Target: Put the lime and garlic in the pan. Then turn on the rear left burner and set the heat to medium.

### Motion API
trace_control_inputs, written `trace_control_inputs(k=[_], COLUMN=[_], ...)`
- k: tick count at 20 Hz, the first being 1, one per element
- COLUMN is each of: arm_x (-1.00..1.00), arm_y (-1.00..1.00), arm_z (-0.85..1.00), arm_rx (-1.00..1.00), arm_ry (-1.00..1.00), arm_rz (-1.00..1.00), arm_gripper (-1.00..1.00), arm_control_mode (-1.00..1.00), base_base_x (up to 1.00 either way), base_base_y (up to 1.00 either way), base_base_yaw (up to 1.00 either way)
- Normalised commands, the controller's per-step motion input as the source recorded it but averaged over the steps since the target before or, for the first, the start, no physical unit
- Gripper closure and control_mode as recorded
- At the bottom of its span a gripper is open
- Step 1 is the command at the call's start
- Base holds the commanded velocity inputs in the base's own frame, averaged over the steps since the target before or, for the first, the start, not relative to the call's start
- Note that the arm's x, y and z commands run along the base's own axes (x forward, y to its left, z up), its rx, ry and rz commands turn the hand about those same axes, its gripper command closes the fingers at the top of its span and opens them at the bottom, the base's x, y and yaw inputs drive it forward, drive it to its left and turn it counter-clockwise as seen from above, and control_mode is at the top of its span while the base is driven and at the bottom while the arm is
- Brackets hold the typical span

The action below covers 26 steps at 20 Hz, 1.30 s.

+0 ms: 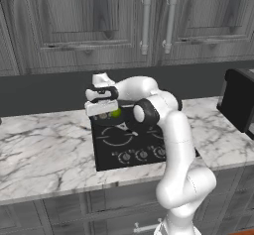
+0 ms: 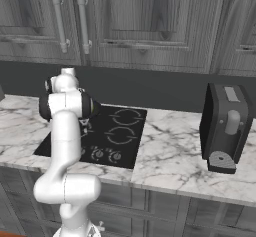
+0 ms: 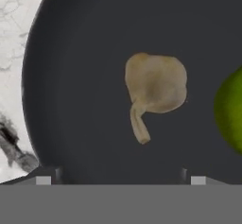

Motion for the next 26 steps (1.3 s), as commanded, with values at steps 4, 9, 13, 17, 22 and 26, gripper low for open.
trace_control_inputs(k=[4, 9, 13, 17, 22, 26], arm_x=[-0.21, -0.34, -0.45, -0.41, -0.43, -0.44], arm_y=[-0.06, -0.24, -0.3, -0.25, -0.19, -0.15], arm_z=[0.06, 0.0, 0.0, 0.0, 0.02, 0.09], arm_rx=[0.0, 0.0, 0.0, 0.0, 0.0, 0.0], arm_ry=[0.0, 0.0, 0.0, 0.0, 0.0, 0.0], arm_rz=[0.0, 0.0, 0.0, -0.02, -0.02, -0.01], arm_gripper=[-1.0, -1.0, -1.0, -1.0, -1.0, -1.0], arm_control_mode=[-1.0, -1.0, -1.0, -1.0, -1.0, -1.0], base_base_x=[0.0, 0.0, 0.0, 0.0, 0.0, 0.0], base_base_y=[0.0, 0.0, 0.0, 0.0, 0.0, 0.0], base_base_yaw=[0.0, 0.0, 0.0, 0.0, 0.0, 0.0])
